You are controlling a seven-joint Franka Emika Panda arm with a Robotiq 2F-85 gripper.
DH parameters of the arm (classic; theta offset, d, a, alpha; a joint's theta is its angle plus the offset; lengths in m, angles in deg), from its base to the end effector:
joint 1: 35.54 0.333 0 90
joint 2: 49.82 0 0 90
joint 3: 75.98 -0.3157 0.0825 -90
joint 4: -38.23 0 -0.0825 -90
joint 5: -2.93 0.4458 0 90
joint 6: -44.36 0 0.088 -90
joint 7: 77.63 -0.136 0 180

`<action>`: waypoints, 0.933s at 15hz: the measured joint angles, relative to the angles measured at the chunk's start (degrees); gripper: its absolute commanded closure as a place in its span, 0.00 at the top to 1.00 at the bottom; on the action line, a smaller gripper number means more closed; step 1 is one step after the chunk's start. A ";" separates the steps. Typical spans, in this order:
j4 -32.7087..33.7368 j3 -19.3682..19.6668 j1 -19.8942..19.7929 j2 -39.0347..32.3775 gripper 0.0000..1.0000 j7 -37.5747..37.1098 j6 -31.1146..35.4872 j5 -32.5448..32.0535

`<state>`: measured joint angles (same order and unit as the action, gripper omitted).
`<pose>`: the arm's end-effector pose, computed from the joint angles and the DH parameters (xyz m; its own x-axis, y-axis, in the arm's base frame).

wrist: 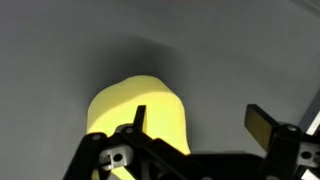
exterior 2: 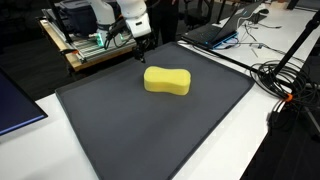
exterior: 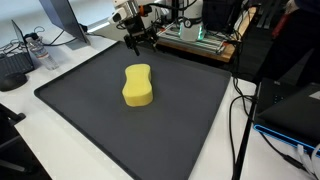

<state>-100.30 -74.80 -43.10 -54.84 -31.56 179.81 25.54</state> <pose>0.5070 -0.0654 0.1851 0.9409 0.3358 0.0433 0.3340 -0.8994 -0.2819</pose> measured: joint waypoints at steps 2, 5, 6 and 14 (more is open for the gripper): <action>1.30 1.21 -0.88 -0.58 1.00 0.13 -2.10 0.64; 3.92 2.90 -2.11 -2.38 1.00 -0.76 -3.99 0.90; 5.00 3.32 -2.49 -3.21 1.00 -1.15 -4.47 0.90; 18.49 3.79 -3.69 -12.22 1.00 -6.83 -8.03 0.88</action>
<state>-81.81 -71.01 -46.78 -67.05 -38.39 171.78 26.41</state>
